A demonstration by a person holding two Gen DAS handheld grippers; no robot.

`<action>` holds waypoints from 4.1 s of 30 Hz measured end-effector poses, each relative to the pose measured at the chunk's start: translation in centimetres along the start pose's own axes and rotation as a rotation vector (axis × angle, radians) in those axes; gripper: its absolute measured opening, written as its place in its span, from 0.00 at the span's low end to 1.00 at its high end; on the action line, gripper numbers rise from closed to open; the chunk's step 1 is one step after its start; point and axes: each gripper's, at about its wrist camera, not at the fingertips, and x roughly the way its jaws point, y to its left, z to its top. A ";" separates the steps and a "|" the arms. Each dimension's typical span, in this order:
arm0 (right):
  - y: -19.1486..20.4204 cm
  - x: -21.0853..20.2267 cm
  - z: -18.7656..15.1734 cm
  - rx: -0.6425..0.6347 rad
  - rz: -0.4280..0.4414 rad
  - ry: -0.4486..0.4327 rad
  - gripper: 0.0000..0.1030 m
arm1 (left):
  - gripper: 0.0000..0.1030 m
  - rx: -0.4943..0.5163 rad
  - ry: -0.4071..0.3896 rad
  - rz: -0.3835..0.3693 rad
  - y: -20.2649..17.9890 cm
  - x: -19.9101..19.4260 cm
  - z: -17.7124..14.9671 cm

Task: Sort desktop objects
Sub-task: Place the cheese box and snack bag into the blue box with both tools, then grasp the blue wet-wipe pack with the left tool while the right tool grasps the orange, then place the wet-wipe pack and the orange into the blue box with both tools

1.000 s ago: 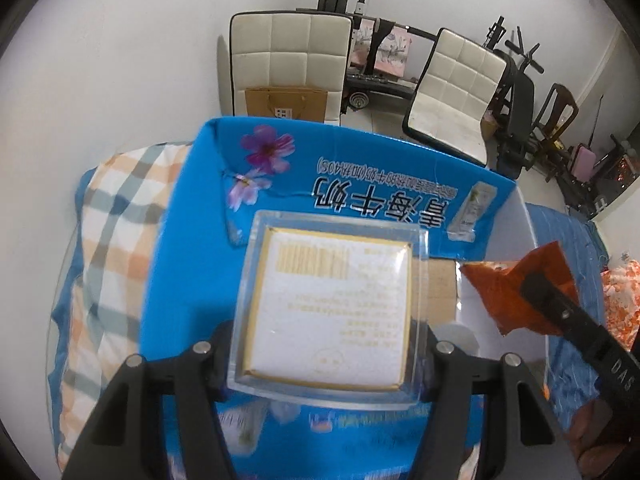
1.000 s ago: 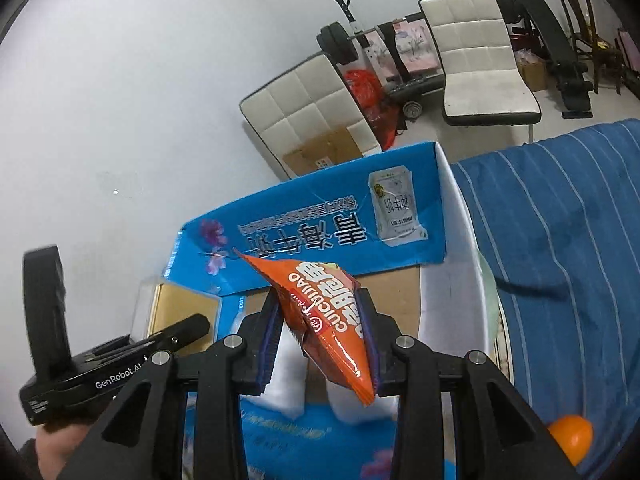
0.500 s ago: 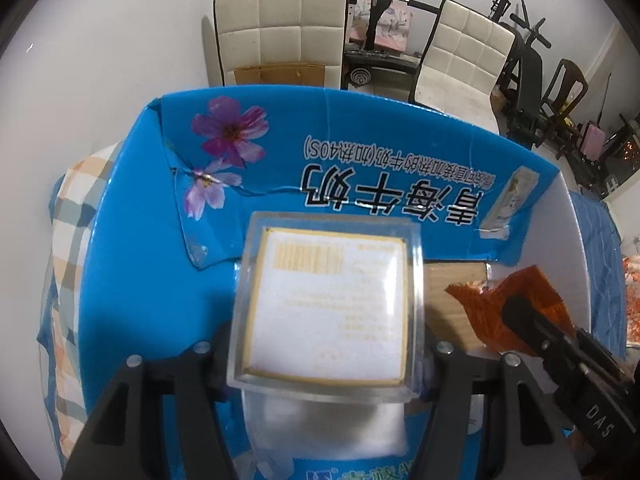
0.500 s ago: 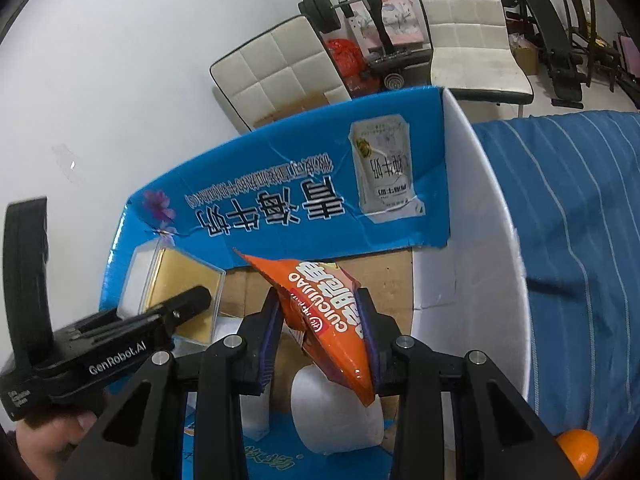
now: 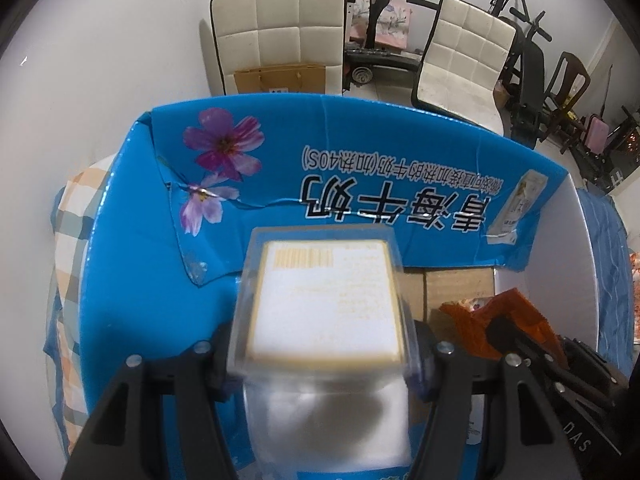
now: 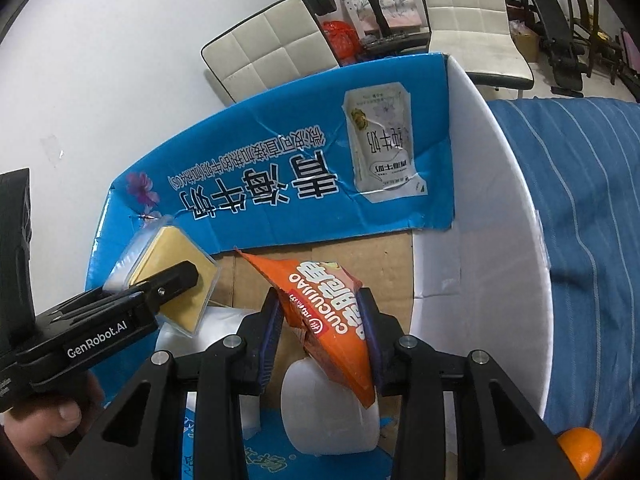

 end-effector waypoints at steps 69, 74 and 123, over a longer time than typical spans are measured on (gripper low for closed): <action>-13.6 -8.6 -13.6 -0.117 -0.376 0.033 0.69 | 0.69 -0.169 0.231 0.138 11.7 0.8 -23.3; -16.1 -6.1 -13.8 -0.062 -0.400 0.113 0.60 | 0.66 -0.180 0.207 0.126 11.7 -0.3 -23.9; -8.5 -10.4 -16.2 0.039 -0.089 -0.127 0.62 | 0.65 -0.120 -0.004 -0.004 3.5 -5.1 -8.8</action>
